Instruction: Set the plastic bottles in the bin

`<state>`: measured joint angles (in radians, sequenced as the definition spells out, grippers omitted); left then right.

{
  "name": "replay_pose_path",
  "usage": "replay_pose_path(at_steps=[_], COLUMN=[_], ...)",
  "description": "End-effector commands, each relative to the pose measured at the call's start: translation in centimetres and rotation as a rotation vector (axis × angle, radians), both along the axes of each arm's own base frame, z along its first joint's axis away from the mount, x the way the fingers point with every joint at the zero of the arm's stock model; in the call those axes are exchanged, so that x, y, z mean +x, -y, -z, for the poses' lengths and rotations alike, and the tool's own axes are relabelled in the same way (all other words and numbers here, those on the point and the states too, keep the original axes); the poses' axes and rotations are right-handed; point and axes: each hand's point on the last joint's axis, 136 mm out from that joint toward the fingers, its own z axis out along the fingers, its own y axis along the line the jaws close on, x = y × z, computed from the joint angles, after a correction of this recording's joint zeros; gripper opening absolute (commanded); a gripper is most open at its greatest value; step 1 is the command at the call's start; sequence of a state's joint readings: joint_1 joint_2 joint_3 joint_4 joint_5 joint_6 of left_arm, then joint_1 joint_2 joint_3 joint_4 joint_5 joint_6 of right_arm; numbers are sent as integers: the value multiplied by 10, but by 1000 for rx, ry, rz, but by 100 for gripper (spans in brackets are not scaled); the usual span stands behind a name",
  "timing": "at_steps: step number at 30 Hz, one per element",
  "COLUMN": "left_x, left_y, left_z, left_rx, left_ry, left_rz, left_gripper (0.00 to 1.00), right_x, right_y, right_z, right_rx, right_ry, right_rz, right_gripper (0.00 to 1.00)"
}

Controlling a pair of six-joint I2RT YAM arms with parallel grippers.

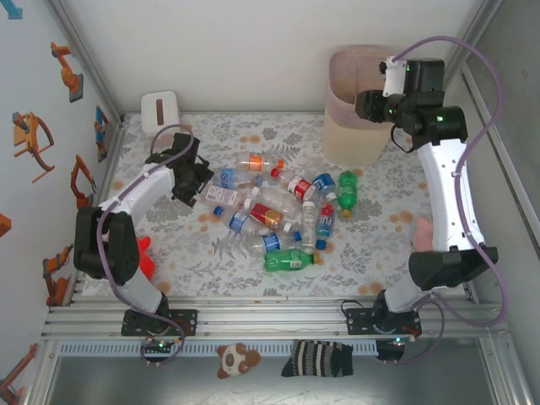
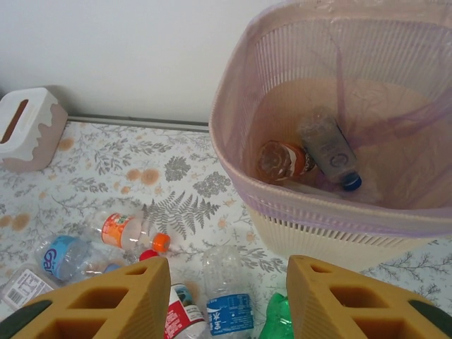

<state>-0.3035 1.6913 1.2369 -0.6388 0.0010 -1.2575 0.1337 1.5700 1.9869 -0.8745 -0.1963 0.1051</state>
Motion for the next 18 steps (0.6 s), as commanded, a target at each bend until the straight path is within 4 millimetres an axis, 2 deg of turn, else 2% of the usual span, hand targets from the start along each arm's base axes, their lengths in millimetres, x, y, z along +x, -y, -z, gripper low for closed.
replay_pose_path(at_steps=[1,6,18], left_x=[4,11,19], left_y=[13,17,30], left_z=[5,18,45], left_rx=[-96,-114,-192], left_ry=[-41,-76,-132], left_rz=[-63,-96,-137], left_gripper=[76,79,79], right_x=[-7,-10,-16], right_y=[1,3,7], right_z=[-6,-6,-6], right_rx=[-9,-20,-49], right_ry=[19,19,17], right_rz=[8,11,16], right_gripper=[46,47,47])
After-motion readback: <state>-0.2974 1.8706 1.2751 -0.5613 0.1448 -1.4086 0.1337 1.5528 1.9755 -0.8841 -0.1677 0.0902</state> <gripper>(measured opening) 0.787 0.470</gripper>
